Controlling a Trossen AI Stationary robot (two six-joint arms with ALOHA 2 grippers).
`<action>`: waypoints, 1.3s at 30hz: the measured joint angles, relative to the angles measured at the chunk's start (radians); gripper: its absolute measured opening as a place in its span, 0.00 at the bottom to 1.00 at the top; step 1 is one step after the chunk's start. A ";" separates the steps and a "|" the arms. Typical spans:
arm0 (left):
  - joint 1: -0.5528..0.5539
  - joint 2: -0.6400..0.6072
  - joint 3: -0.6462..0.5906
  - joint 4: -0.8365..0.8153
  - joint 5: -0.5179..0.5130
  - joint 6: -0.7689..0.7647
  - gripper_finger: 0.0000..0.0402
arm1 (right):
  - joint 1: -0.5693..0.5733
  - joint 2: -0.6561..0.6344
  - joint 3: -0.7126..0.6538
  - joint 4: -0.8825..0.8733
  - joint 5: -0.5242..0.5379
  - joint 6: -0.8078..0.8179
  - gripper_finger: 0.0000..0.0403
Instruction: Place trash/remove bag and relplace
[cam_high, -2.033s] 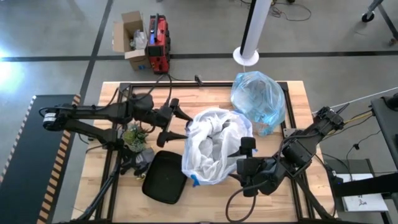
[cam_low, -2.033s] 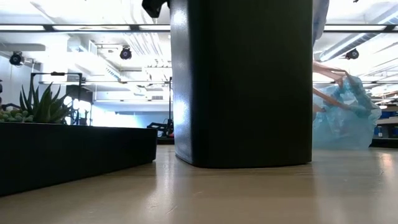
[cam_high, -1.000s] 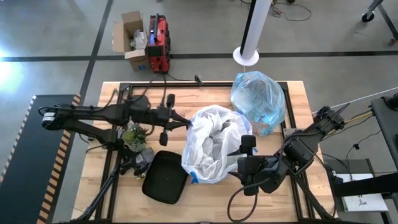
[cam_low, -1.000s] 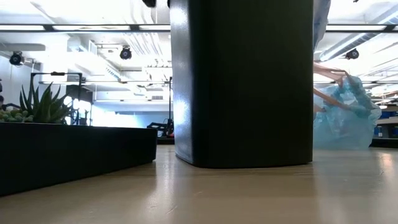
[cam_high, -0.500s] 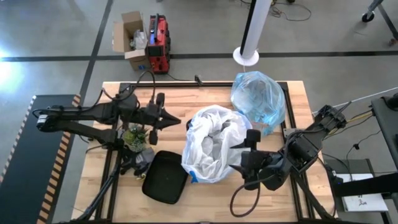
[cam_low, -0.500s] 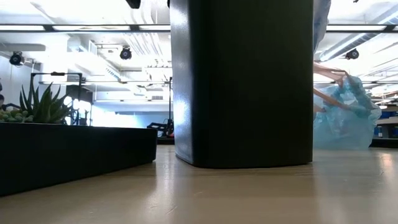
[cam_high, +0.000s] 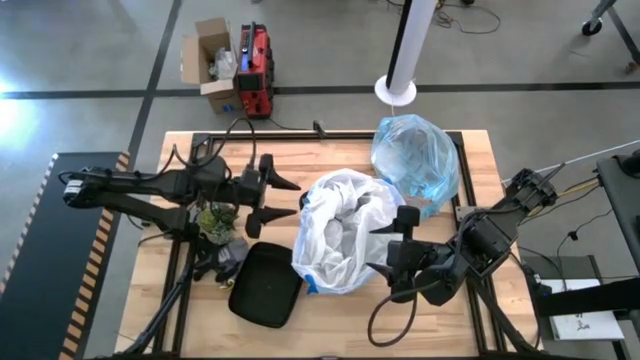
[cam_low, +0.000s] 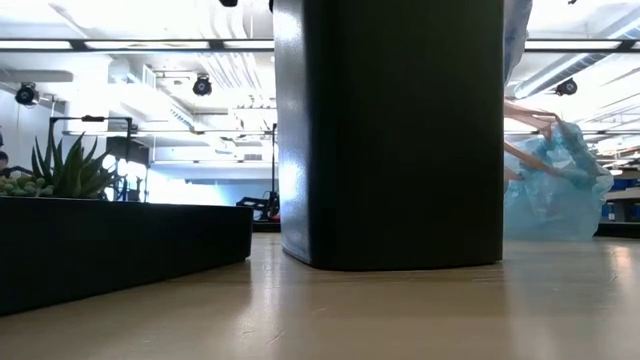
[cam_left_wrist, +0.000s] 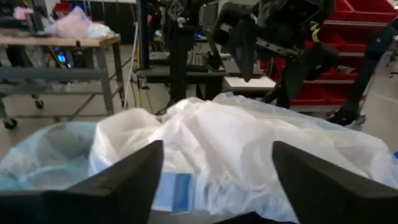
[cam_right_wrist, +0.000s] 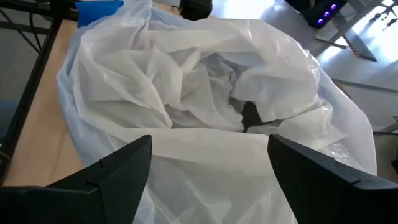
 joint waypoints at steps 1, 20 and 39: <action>-0.002 0.003 0.000 -0.001 0.000 -0.012 0.73 | 0.000 0.000 0.000 0.000 0.000 0.000 0.76; -0.025 0.157 0.000 0.012 -0.170 -0.016 0.98 | 0.000 0.001 0.000 0.002 0.000 0.000 0.77; -0.034 0.160 0.001 0.047 -0.208 0.060 0.31 | -0.077 0.005 -0.001 0.185 0.056 -0.248 0.69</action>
